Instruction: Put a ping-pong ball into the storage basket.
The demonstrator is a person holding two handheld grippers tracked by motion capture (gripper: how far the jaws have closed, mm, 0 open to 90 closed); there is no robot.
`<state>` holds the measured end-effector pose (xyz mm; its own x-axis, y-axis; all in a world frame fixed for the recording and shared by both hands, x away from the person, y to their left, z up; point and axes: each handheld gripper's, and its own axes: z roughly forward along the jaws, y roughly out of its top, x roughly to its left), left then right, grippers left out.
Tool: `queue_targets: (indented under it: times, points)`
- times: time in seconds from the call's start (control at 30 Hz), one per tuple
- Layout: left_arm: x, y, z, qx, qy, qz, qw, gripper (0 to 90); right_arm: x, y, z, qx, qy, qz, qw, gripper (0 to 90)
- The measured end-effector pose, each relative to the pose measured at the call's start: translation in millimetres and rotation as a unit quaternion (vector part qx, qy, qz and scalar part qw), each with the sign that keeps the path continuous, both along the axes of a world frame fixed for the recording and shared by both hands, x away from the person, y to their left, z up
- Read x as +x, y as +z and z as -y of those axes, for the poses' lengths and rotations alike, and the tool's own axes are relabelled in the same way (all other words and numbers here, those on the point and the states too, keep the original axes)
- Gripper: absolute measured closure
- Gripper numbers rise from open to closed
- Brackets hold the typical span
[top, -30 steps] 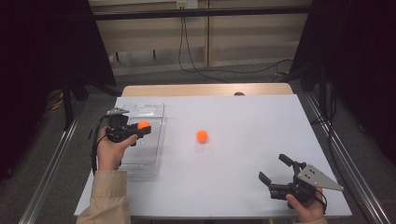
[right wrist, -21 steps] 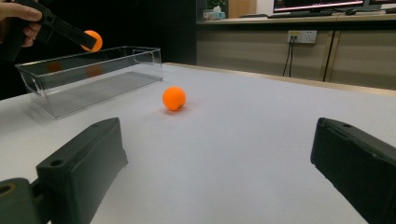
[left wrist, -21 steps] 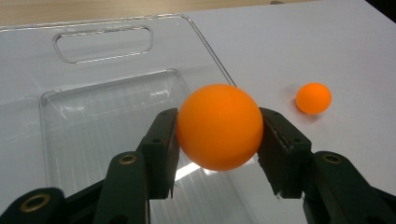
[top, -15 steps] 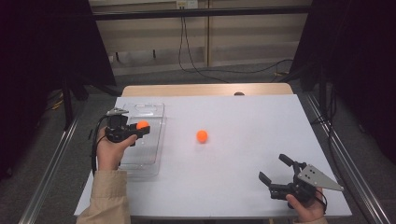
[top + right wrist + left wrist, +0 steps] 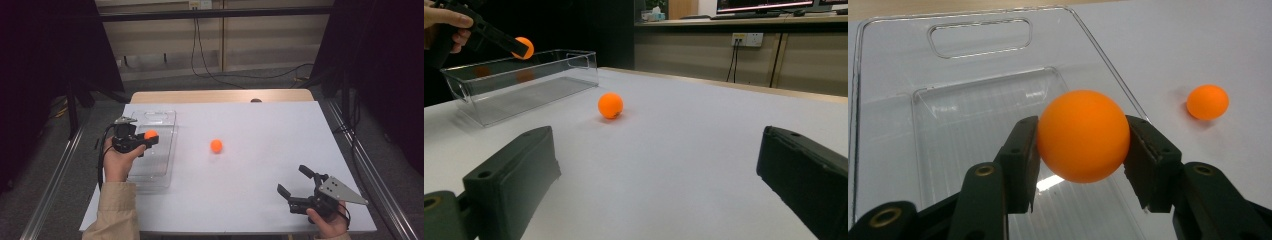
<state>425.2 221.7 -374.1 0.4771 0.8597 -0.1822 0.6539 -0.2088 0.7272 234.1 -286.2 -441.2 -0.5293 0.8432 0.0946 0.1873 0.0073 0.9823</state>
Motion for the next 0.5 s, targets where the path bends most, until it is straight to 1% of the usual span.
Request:
queue_targets:
  times: [0.23,0.43,0.5]
  points:
    - [0.6,-1.4,0.3,0.005,0.004,0.001,1.0,50.7,-0.3,0.2,0.0,0.0,0.0,0.001,1.0,2.1]
    - [1.7,-3.2,0.4,0.016,0.007,0.001,0.9999,50.6,-0.2,0.1,0.4,-0.001,-0.001,0.002,1.0,2.1]
    - [1.8,-3.4,1.1,0.016,0.008,0.002,0.9998,50.6,-0.4,0.1,0.2,0.0,-0.001,0.001,1.0,2.1]
